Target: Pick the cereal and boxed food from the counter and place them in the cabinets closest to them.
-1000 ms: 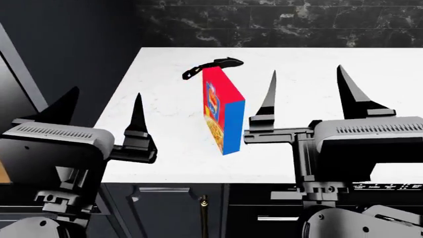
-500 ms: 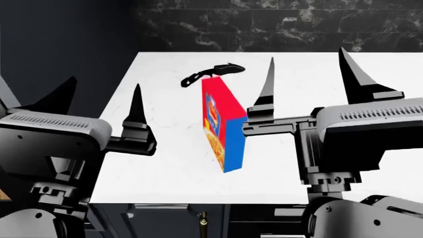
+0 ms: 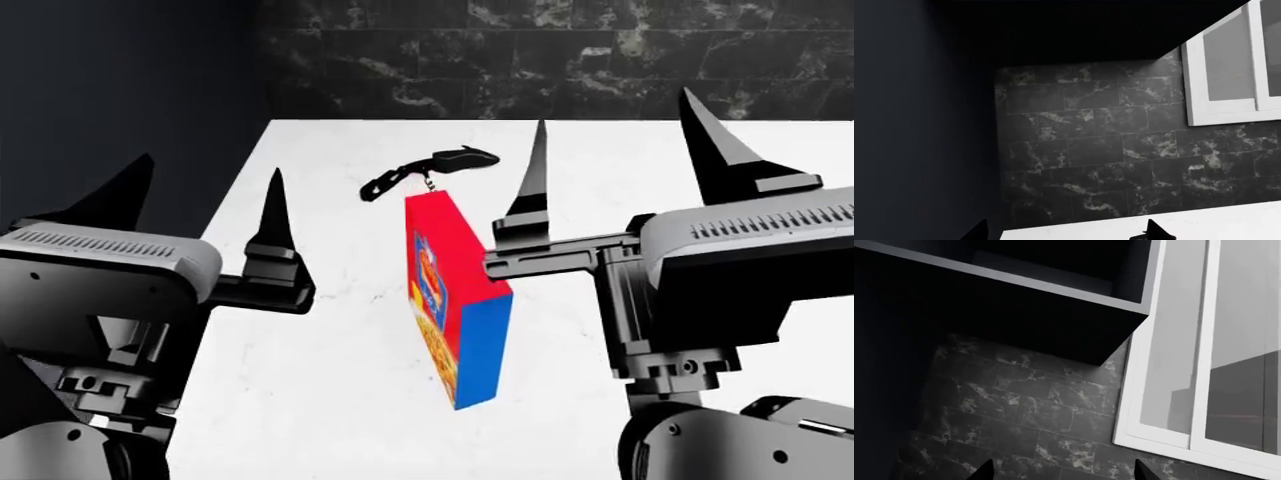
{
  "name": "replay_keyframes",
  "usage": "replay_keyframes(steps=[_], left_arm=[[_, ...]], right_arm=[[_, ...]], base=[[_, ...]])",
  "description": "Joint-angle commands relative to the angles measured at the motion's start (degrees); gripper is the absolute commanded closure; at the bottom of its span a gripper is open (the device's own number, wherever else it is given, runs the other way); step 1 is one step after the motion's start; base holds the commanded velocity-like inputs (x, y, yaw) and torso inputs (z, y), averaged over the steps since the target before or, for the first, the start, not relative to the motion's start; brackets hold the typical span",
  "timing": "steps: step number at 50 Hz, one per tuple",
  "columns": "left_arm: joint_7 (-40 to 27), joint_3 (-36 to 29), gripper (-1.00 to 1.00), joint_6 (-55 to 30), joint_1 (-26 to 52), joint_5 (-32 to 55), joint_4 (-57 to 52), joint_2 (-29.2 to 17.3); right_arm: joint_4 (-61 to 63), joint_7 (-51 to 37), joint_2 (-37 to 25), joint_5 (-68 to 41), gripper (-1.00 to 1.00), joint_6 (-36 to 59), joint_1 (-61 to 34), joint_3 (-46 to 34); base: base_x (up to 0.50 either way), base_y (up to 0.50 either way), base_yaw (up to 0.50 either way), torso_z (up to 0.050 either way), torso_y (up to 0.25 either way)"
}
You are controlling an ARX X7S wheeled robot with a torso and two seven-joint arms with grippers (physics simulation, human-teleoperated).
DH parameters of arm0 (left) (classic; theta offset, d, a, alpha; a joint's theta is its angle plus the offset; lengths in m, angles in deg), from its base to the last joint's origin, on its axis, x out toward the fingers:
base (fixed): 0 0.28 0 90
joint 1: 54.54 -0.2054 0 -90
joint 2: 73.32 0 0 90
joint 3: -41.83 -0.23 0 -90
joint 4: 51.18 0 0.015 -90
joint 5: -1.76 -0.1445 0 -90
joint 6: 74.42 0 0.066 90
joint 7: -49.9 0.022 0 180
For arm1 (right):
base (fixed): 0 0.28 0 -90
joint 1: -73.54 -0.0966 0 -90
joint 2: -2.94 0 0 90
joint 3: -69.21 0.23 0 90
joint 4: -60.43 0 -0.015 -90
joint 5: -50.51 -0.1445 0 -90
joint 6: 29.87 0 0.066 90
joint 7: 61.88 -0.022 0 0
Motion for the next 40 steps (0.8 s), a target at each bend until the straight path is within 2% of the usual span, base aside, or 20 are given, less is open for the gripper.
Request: replay_keyframes(steps=[1, 17, 23, 40], left_arm=[[0.1, 0.0, -1.00, 0.0, 0.0, -0.2, 0.2, 0.1], [-0.2, 0.4, -1.00, 0.9, -1.4, -0.6, -0.4, -1.0], [0.0, 0.1, -1.00, 1.0, -1.5, -1.1, 0.1, -0.6], [0.6, 0.0, -1.00, 1.5, -2.1, -1.6, 0.9, 0.0]], right_arm=[[2.2, 0.1, -0.4, -1.6, -1.00, -0.3, -1.1, 1.3], [7.6, -1.5, -1.8, -6.8, -1.00, 0.6, -5.1, 4.5], [7.8, -3.0, -1.8, -10.0, -1.00, -0.6, -5.4, 6.0], [11.9, -4.9, 0.8, -26.5, -1.00, -5.0, -10.1, 10.1]], base=[[0.21, 0.00, 0.00, 0.000, 0.000], [0.21, 0.00, 0.00, 0.000, 0.001], [0.00, 0.00, 0.00, 0.000, 0.000], [0.00, 0.00, 0.00, 0.000, 0.000]])
